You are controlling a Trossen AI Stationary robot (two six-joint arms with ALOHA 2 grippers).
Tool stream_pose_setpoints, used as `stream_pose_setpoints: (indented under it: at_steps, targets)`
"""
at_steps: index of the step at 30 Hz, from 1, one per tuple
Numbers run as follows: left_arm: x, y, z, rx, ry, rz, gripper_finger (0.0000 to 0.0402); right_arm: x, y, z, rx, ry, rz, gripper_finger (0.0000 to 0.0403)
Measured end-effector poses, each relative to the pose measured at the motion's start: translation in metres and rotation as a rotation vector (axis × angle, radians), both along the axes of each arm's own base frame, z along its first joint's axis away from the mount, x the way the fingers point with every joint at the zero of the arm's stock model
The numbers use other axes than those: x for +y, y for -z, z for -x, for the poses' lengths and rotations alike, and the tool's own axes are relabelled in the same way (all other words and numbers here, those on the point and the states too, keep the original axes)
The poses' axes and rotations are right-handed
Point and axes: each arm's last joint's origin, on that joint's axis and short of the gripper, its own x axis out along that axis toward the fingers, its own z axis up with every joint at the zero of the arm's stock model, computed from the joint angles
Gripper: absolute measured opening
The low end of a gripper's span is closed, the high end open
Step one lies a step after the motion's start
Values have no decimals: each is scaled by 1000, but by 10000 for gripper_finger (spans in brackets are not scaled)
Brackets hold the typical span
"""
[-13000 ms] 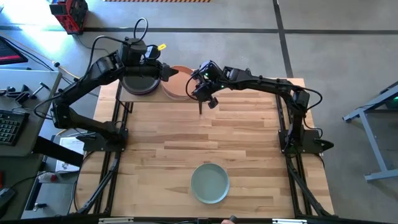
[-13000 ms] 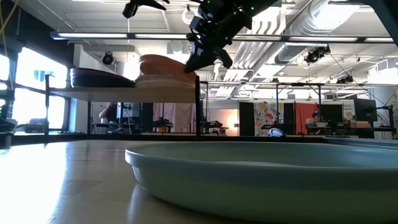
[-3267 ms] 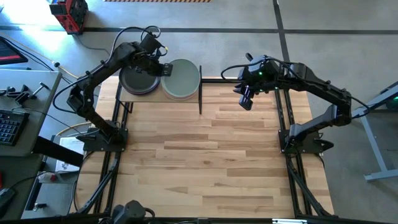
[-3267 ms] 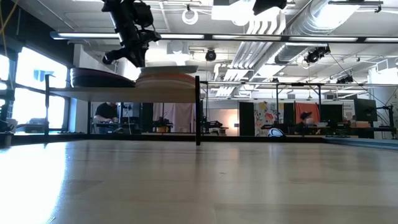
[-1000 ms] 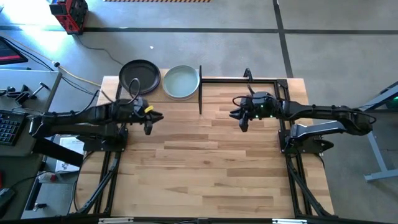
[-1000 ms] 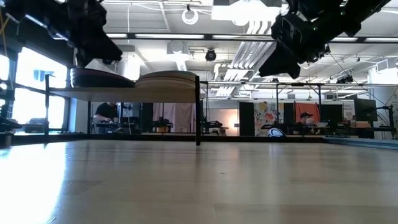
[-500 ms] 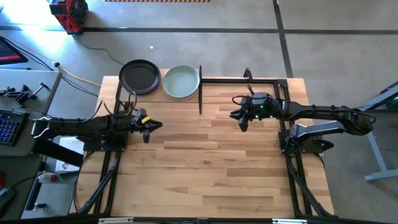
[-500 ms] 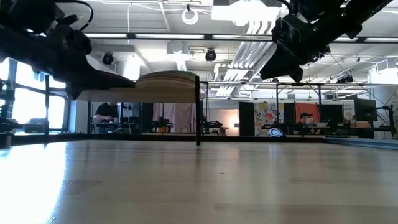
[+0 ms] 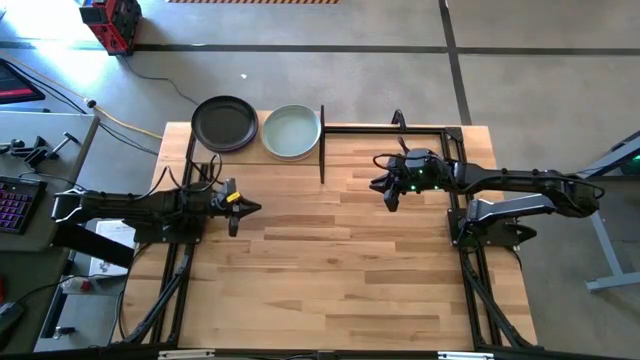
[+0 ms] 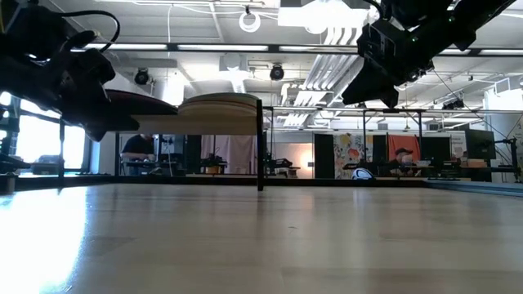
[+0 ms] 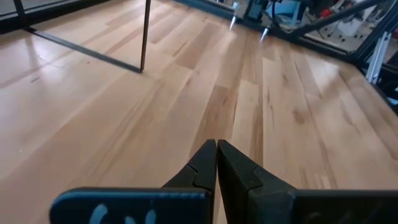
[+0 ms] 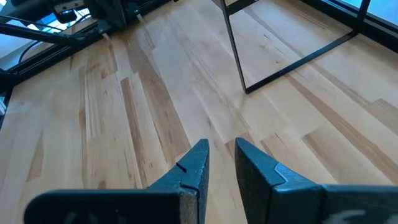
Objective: Place and stack plates onto a shelf
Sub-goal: Return to Home Position
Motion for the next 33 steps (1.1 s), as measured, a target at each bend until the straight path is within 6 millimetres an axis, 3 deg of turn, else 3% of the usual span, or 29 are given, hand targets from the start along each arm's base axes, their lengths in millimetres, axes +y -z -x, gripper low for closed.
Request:
stream_pose_setpoints:
  at_steps: [14,18,26,33]
  targets:
    - [0,3,1,21,-29,52,5,0,0,0,0,0,0,59]
    - [0,2,1,28,-7,-6,5,2,-4,7,-21,0,7,59]
    - [0,2,1,32,5,-40,5,10,-32,35,-151,1,45,59]
    - [0,2,1,33,5,-40,5,21,-61,71,-355,1,105,59]
